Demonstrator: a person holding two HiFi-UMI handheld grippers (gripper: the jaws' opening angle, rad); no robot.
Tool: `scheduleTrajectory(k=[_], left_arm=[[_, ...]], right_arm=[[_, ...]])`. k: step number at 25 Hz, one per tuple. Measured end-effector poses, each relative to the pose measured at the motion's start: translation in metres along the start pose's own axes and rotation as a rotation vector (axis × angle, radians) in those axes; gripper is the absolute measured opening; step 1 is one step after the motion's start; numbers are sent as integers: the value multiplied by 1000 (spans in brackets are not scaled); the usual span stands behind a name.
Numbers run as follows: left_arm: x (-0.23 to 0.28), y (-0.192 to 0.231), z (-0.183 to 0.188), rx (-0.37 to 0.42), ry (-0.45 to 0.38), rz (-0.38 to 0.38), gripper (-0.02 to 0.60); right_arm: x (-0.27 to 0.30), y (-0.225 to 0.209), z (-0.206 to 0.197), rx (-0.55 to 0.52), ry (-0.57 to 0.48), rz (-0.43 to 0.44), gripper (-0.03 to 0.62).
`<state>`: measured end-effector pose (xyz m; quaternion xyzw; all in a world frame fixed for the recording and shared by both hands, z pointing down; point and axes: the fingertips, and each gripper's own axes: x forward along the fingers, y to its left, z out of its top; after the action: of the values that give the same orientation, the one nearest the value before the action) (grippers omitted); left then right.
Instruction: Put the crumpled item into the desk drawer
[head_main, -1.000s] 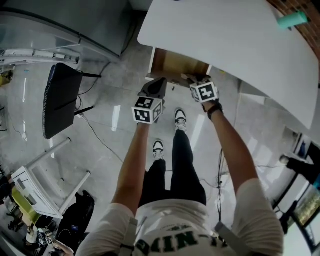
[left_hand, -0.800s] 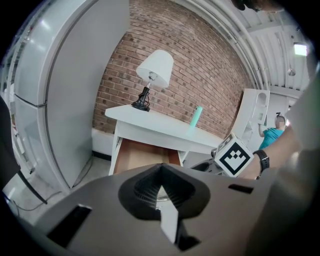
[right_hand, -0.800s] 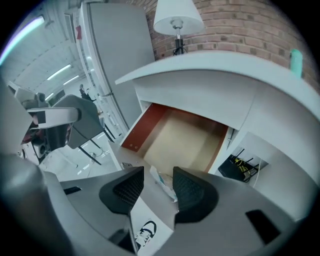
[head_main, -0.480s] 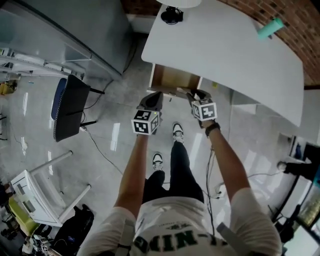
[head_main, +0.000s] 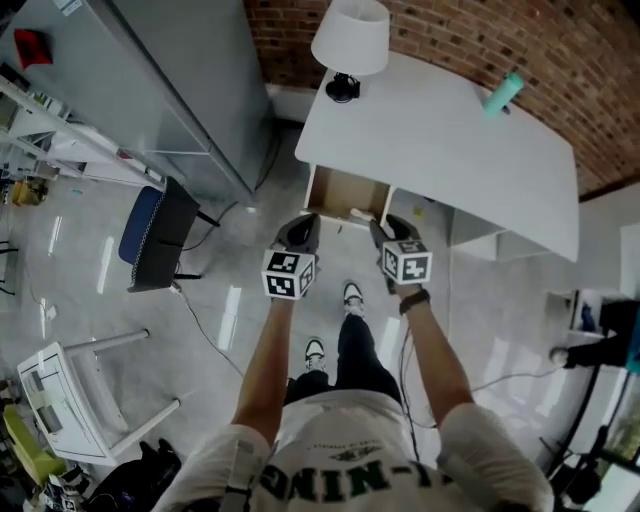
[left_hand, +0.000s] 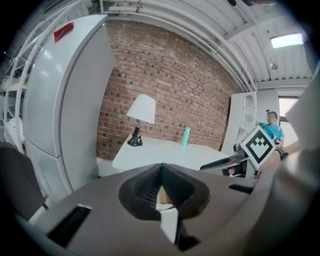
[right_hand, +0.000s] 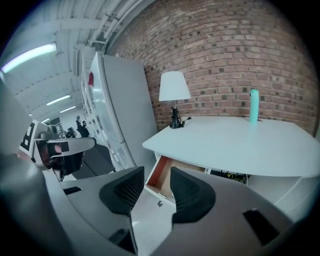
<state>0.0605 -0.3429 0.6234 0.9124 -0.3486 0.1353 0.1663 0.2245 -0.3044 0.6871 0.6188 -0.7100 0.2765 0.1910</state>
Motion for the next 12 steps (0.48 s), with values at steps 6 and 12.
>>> scheduleTrajectory(k=[6,12], left_arm=[[-54,-16,40,41,-66,12,-2],[-104,-30,79,112,-125,72,-2]], right_arm=[[-69,36,38,-48,-143,-32,113],[-131,61,69,-37,-253,-62,74]])
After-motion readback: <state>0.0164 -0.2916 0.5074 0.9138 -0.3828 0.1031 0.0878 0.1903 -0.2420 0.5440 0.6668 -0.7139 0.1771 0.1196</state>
